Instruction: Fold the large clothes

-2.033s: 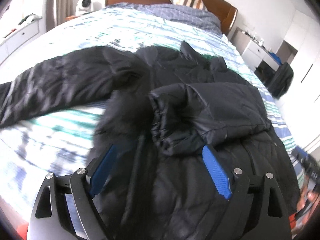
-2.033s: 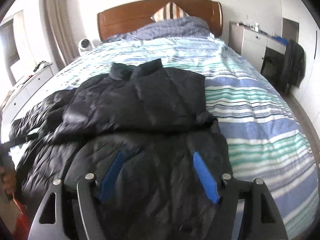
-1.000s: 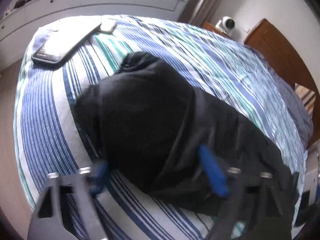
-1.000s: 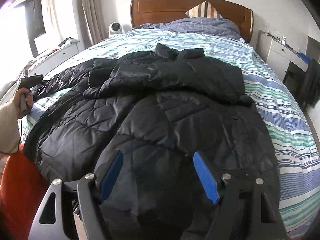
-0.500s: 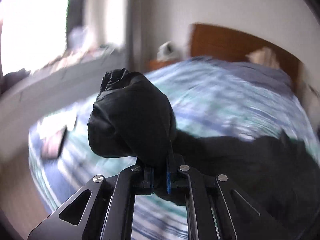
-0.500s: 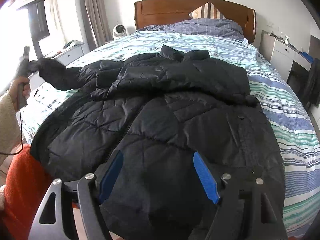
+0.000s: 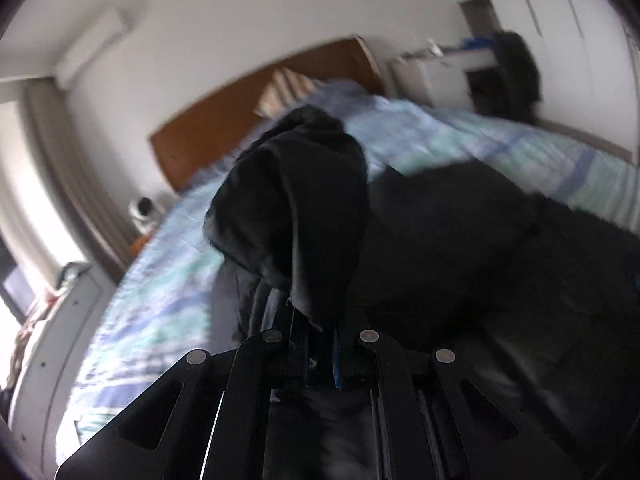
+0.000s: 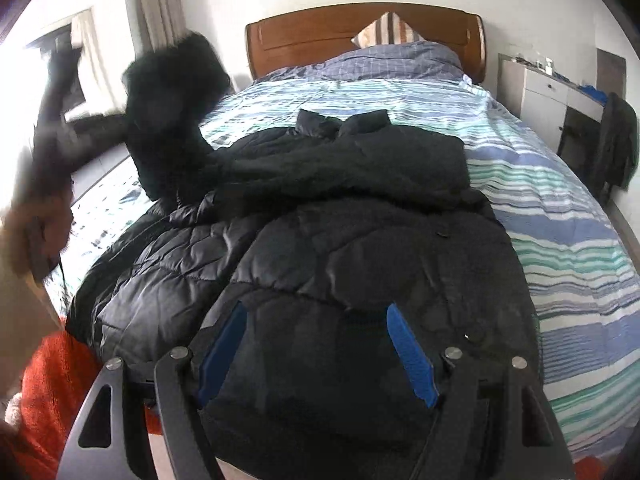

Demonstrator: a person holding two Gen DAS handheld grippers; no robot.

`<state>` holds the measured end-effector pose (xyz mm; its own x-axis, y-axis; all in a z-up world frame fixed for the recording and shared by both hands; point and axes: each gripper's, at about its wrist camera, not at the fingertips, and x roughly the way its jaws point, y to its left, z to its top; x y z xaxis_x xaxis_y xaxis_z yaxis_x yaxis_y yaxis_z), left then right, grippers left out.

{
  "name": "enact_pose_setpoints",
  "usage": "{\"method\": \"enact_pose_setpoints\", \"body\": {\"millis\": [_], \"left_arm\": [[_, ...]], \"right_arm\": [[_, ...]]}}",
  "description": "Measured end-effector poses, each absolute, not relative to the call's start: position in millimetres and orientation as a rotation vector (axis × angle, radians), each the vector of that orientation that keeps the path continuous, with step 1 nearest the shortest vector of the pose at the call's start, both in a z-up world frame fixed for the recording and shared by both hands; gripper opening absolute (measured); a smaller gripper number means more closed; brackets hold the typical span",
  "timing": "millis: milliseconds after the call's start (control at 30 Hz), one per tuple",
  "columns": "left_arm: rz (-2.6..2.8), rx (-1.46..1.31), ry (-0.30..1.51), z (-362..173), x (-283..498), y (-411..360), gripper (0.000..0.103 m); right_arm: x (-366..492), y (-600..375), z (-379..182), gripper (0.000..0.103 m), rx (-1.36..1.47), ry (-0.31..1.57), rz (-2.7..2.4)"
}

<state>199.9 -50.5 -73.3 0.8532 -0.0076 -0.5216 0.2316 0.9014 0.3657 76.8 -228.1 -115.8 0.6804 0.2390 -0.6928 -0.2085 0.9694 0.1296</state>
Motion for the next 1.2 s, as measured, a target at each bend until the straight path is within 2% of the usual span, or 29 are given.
{"method": "enact_pose_setpoints", "body": {"millis": [133, 233, 267, 300, 333, 367, 400, 567, 733, 967, 1000, 1033, 1067, 1200], "left_arm": [[-0.161, 0.441, 0.639, -118, 206, -71, 0.006], [-0.159, 0.473, 0.665, -131, 200, -85, 0.013], [-0.164, 0.477, 0.666, -133, 201, -88, 0.023], [-0.185, 0.478, 0.673, -134, 198, -89, 0.044], [-0.203, 0.475, 0.676, -133, 190, -88, 0.055], [-0.218, 0.475, 0.665, -132, 181, -88, 0.073], [-0.223, 0.486, 0.644, -131, 173, -89, 0.085], [-0.247, 0.519, 0.659, -136, 138, -84, 0.087], [-0.201, 0.365, 0.735, -129, 113, -44, 0.087], [-0.13, 0.189, 0.794, -123, 103, -1, 0.087], [-0.12, 0.186, 0.795, -122, 103, 2, 0.087], [-0.114, 0.184, 0.793, -121, 101, 5, 0.087], [-0.11, 0.18, 0.787, -119, 99, 7, 0.087], [-0.115, 0.156, 0.77, -111, 97, 18, 0.087]], "right_arm": [[86, -235, -113, 0.075, 0.079, 0.789, 0.26], [99, -236, -106, 0.075, 0.113, 0.79, 0.291], [104, -236, -104, 0.075, 0.119, 0.788, 0.298], [109, -235, -101, 0.075, 0.122, 0.784, 0.305], [115, -234, -98, 0.075, 0.123, 0.779, 0.312], [125, -232, -94, 0.075, 0.126, 0.776, 0.324], [133, -229, -92, 0.075, 0.135, 0.778, 0.339], [182, -226, -99, 0.075, 0.288, 0.866, 0.441], [212, -215, -138, 0.078, 0.524, 1.017, 0.557], [223, -172, -152, 0.078, 0.483, 1.007, 0.555], [225, -173, -145, 0.061, 0.47, 0.974, 0.543], [226, -178, -134, 0.024, 0.447, 0.933, 0.523], [227, -183, -125, 0.02, 0.433, 0.904, 0.516], [243, -226, -83, 0.019, 0.399, 0.795, 0.435]]}}
